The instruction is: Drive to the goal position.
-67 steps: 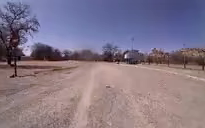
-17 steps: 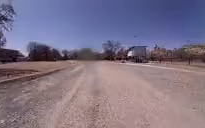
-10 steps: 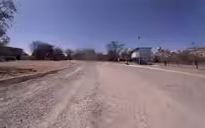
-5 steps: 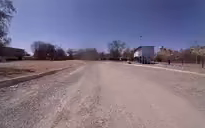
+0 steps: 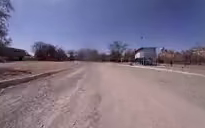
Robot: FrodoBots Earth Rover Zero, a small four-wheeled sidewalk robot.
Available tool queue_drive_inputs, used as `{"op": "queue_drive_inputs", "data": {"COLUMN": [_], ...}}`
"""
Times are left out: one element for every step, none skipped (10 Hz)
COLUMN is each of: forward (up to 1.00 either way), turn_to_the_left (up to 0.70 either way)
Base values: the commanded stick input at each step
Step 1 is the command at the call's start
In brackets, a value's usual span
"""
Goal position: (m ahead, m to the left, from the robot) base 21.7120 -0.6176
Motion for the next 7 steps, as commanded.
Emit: {"op": "queue_drive_inputs", "data": {"forward": [1.00,1.00,1.00,1.00,1.00,1.00,1.00], "turn_to_the_left": [0.00,0.00,0.00,-0.03,-0.15,-0.27,-0.27]}}
